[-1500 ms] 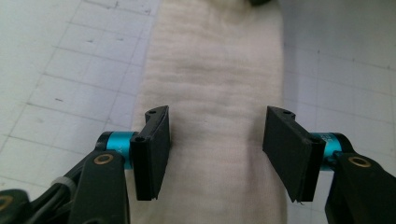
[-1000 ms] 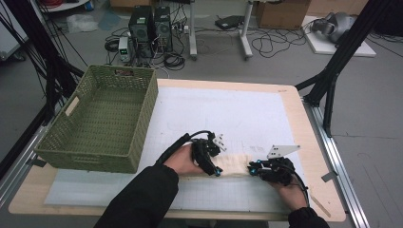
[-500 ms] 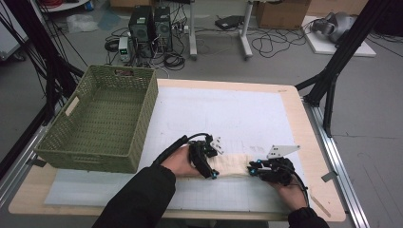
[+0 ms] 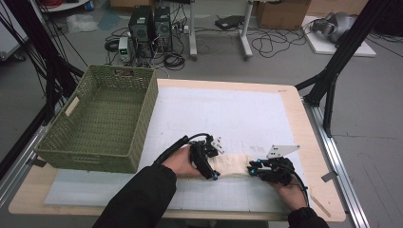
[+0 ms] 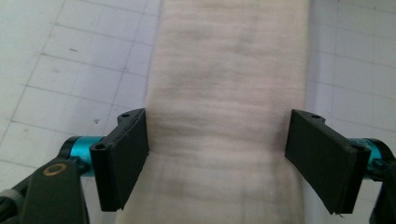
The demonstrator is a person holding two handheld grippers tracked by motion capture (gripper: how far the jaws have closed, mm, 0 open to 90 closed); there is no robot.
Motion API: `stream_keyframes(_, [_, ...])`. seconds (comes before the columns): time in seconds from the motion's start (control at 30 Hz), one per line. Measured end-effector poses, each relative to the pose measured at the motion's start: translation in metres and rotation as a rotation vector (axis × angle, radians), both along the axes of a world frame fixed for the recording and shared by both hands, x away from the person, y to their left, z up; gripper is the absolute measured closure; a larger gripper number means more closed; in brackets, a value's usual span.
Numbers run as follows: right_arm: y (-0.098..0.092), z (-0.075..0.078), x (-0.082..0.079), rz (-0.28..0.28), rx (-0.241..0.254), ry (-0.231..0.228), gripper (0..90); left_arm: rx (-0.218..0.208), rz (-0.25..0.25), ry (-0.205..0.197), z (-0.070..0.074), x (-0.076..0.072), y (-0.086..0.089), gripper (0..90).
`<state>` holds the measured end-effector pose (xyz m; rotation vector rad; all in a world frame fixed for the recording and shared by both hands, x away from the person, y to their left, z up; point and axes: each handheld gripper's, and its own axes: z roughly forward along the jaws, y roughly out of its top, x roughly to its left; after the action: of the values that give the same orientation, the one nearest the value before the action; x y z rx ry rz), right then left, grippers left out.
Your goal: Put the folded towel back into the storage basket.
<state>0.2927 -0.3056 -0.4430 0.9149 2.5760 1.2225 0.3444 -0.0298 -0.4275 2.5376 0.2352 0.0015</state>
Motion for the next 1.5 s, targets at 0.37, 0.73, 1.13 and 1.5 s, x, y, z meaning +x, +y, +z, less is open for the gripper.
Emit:
stream_keyframes(0.37, [-0.0001,-0.0001,0.0001,0.001,0.000,-0.002,68.8,0.014,-0.015,-0.002,-0.0004,-0.0008,-0.0017,17.2])
stream_keyframes(0.73, [0.0000,0.0000,0.0001,-0.005,-0.005,-0.006,66.1,0.028,-0.010,-0.030,-0.0009,-0.0044,-0.0037,18.1])
stream_keyframes(1.13, [0.0019,0.0006,-0.0004,-0.013,-0.009,-0.007,62.4,0.026,0.014,-0.038,0.0003,-0.0025,-0.0030,25.8])
stream_keyframes(1.5, [0.0009,0.0015,-0.0001,-0.017,-0.005,-0.013,60.8,0.037,0.039,-0.027,0.0039,0.0041,-0.0028,40.4])
